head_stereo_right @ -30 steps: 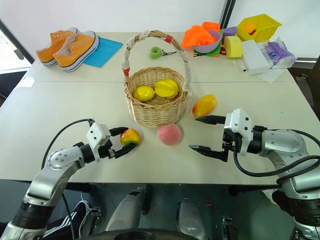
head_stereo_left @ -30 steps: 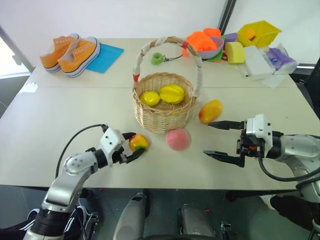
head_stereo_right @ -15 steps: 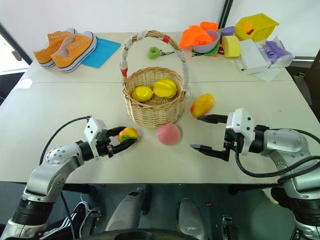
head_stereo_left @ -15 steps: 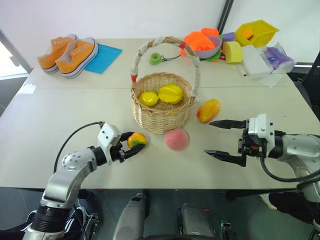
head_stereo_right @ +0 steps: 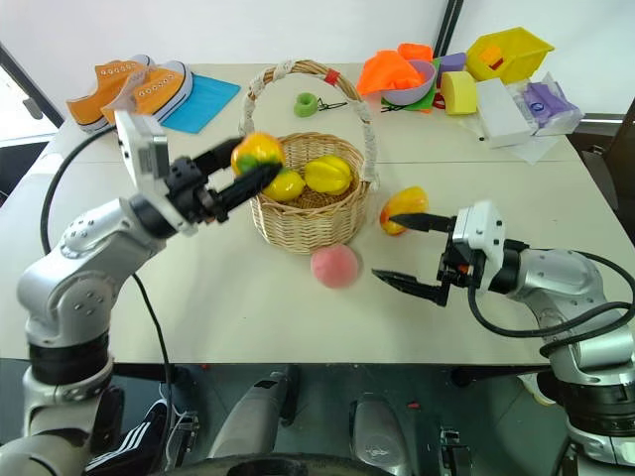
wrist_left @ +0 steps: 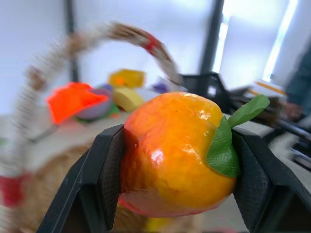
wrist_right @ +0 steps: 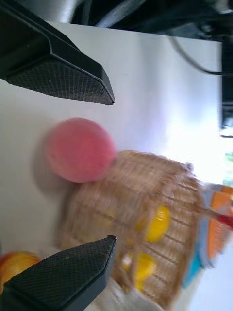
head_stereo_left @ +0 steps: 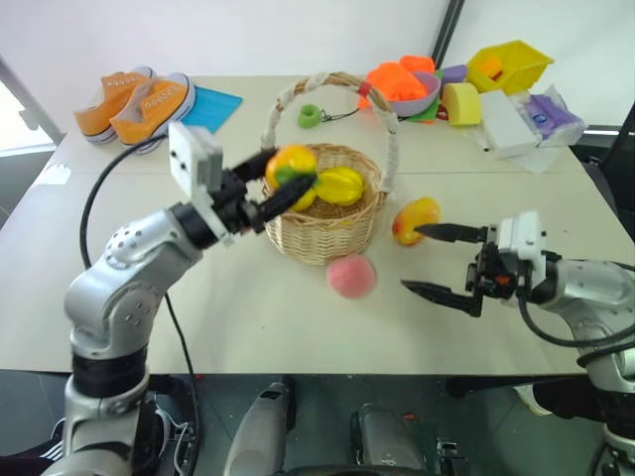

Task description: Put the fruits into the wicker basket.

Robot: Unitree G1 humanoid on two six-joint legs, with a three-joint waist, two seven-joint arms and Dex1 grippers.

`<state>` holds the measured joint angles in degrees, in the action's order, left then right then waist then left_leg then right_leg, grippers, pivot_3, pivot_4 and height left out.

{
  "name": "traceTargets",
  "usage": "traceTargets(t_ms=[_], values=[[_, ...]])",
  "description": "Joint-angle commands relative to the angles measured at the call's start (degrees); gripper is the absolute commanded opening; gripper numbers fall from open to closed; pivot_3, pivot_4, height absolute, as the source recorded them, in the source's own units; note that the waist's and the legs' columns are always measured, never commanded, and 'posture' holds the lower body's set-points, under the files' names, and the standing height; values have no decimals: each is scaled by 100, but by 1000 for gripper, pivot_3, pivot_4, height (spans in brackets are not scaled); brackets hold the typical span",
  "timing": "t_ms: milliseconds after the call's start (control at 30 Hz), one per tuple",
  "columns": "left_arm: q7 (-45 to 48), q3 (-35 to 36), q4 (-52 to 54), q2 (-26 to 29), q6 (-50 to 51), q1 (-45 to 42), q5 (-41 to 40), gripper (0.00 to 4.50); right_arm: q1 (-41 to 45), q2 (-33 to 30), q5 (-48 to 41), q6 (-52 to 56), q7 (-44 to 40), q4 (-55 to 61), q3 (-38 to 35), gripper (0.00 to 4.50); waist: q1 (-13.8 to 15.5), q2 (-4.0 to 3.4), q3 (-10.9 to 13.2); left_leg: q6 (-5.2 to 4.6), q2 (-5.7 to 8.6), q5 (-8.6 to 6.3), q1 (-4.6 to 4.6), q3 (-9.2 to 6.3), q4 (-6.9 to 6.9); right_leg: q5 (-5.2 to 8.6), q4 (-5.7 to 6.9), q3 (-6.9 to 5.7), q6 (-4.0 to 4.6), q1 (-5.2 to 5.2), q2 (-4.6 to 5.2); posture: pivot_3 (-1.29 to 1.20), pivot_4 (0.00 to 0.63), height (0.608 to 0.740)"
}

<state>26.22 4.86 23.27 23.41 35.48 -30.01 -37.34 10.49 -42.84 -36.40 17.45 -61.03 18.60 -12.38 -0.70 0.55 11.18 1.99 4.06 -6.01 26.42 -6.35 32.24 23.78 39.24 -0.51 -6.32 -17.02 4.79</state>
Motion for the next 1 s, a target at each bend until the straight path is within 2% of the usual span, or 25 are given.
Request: traceTargets(t_ms=[33,133,300,367,433,567,633,733,800,833,900,933,1000], values=[[-142,-543,-507,-357,-589,-152,729,2572,185,90,-131,-106,242,14,-315,4500,9,5,2,0,0,0,1,0,0,0,-1,0,0,0,0,0,150,740],[20,-859,-778,-480,-795,-173,1045,2572,266,152,112,-257,449,-78,-310,4500,17,7,3,1,1,0,5,-4,-4,0,-2,-1,0,-4,-3,0,150,740],[195,-789,-1040,-639,-769,-233,996,2572,168,196,171,-297,587,19,-284,4500,-10,7,3,3,-2,2,6,-3,-8,0,-1,0,0,-11,-4,0,150,740],[186,-698,-1101,-668,-754,-265,981,3617,139,197,175,-293,610,42,-278,4500,-4,7,3,3,-1,2,6,-3,-8,0,-1,0,0,-10,-3,0,150,740],[138,-630,-1110,-697,-734,-315,993,4466,121,187,173,-276,608,47,-264,4500,-2,7,3,3,-1,2,6,-4,-6,0,-1,0,0,-9,-3,0,150,740],[322,-671,-792,-606,-710,-203,933,4466,101,174,183,-287,572,36,-232,4500,-2,7,3,3,-1,2,6,-4,-6,0,-1,0,0,-9,-3,0,150,740],[371,-385,-533,-681,-523,-81,425,4466,100,164,186,-279,543,13,-226,4500,-2,7,3,3,-1,2,6,-4,-6,0,-1,0,0,-9,-3,0,150,740],[797,-111,106,-359,-228,264,-284,4466,95,139,173,-253,476,0,-221,4500,-29,5,2,3,-2,2,5,-4,-8,0,-1,2,0,-9,-3,0,150,740],[1144,7,542,75,69,593,-698,4466,69,66,182,-258,355,-10,-216,4500,-36,4,1,4,-5,2,4,-5,-10,0,-1,3,1,-10,-6,0,150,740],[1467,-100,774,442,175,864,-724,4466,15,-19,182,-235,230,-25,-217,4500,-41,3,1,4,-6,2,4,-4,-11,0,-1,4,1,-11,-7,0,150,740],[2007,-606,905,1108,-83,1373,-129,4466,-219,-293,267,-295,-186,-52,-208,4500,-20,-2,-2,3,-5,1,2,-1,-13,1,-1,8,2,-11,-6,0,150,740],[2125,-828,830,1270,-323,1503,198,4466,-315,-414,380,-410,-353,-111,-187,4500,17,-5,-2,2,-4,1,0,1,-15,1,-2,12,2,-11,-5,0,150,740],[2110,-1087,661,1196,-574,1593,449,4466,-468,-622,519,-556,-622,-211,-159,4500,101,-5,-2,2,-3,0,-2,0,-11,1,-3,13,3,-24,-5,0,150,740]])
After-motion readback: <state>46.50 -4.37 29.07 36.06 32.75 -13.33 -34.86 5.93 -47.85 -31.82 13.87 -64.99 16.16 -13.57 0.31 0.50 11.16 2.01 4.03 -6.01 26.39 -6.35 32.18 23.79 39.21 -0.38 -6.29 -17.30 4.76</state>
